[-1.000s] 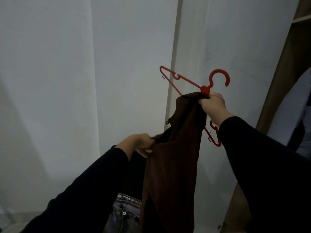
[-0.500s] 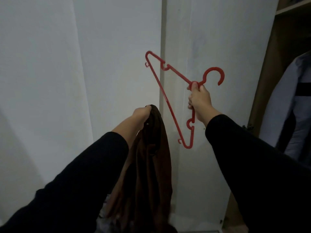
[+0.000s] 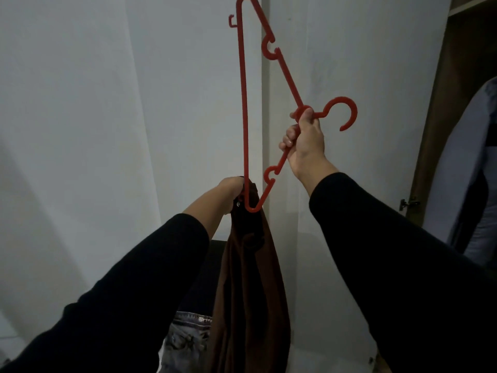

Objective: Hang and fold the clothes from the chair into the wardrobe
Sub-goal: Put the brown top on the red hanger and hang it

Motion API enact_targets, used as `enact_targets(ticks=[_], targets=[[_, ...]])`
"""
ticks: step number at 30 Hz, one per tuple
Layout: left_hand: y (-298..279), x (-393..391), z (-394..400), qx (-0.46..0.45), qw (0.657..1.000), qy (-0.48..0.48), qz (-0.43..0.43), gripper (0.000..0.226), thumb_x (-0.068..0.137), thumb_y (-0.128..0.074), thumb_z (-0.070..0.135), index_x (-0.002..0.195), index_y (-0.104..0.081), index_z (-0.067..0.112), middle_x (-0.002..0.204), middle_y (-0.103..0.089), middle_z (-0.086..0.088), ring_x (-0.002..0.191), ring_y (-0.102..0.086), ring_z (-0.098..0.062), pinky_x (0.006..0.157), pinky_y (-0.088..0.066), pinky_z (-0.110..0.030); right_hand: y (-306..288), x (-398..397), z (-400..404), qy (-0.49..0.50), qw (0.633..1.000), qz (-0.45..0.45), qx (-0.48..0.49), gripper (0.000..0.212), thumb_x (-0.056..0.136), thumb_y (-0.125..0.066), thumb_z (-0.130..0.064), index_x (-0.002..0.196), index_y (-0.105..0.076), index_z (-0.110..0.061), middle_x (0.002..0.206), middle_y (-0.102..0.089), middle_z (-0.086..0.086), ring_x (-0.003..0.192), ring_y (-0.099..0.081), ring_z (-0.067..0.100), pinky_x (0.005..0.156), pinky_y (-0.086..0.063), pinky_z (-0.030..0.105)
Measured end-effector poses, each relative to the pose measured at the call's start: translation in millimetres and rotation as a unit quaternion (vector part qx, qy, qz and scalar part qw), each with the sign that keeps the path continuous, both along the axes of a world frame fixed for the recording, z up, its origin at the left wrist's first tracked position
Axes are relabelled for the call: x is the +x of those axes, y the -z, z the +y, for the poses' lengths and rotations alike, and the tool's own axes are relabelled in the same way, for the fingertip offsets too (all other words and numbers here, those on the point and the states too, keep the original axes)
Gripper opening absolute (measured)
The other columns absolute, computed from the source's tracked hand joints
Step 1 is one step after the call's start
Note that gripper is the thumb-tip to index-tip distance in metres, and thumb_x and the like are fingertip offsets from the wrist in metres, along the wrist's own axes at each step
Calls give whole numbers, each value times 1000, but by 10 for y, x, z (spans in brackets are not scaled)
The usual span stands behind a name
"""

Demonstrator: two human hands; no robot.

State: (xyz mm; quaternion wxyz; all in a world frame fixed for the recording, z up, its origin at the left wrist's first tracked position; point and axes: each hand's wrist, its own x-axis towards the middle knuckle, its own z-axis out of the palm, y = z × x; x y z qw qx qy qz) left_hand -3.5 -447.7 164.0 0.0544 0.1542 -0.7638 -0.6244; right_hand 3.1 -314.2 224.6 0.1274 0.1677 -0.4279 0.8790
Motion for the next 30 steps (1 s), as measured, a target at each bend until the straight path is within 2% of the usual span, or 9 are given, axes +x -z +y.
enact_targets(ticks=[4,7,10,11,14,19,23,27,30], targets=[[-34,87,-14,-9,1000,8,3,25,97,-47,23,75,-51,11,80,-52,-6,71,-51,-17,75,-46,-28,57,-18,-11,-15,1000,2,-13,32,102,-35,-38,90,-53,-14,50,-37,-4,43,-35,8,47,-36,20],[-64,130,-67,-5,1000,15,4,27,97,-47,28,79,-58,10,83,-60,-6,76,-58,-19,70,-50,-27,70,-24,10,-16,1000,0,-2,33,102,-35,-38,87,-53,-14,48,-36,-5,41,-32,7,44,-32,19],[-72,165,-102,-8,1000,10,3,28,96,-46,36,101,-59,11,106,-64,-9,100,-60,-24,89,-48,-34,85,-28,46,3,1000,1,28,33,102,-35,-39,86,-53,-16,48,-35,-5,41,-30,7,44,-31,17],[-78,173,-104,-9,1000,14,3,29,96,-46,37,102,-58,11,108,-63,-9,102,-58,-24,91,-46,-34,102,-33,54,7,1000,0,30,33,102,-34,-39,87,-53,-16,49,-35,-5,42,-30,7,44,-31,17],[-105,188,-81,1,999,47,6,26,96,-46,36,92,-58,14,94,-62,-6,86,-57,-20,74,-43,-30,192,-48,52,6,999,-9,37,34,102,-34,-39,86,-53,-16,50,-36,-5,44,-31,8,47,-32,18],[-185,199,-58,49,995,78,26,28,95,-48,36,83,-60,14,88,-63,-7,81,-59,-21,64,-46,-30,426,-111,63,-6,997,-24,71,37,102,-33,-41,83,-52,-15,53,-37,-5,47,-33,8,51,-33,20],[-297,221,-117,132,987,66,60,33,95,-48,39,78,-61,13,80,-63,-5,76,-59,-19,65,-49,-29,657,-172,161,-8,986,-41,159,35,101,-33,-41,83,-52,-17,53,-39,-8,49,-34,8,54,-34,22],[-407,239,-218,157,981,53,103,32,93,-48,41,98,-61,12,99,-64,-9,95,-59,-24,70,-48,-34,823,-182,283,12,965,-63,256,34,102,-32,-40,85,-51,-17,62,-40,-3,53,-38,9,57,-38,21],[-441,281,-294,177,975,80,107,46,94,-41,48,101,-61,8,93,-66,-9,93,-61,-26,73,-49,-36,819,-175,369,41,943,-53,325,34,102,-30,-38,85,-51,-17,65,-43,-2,55,-41,9,57,-41,19]])
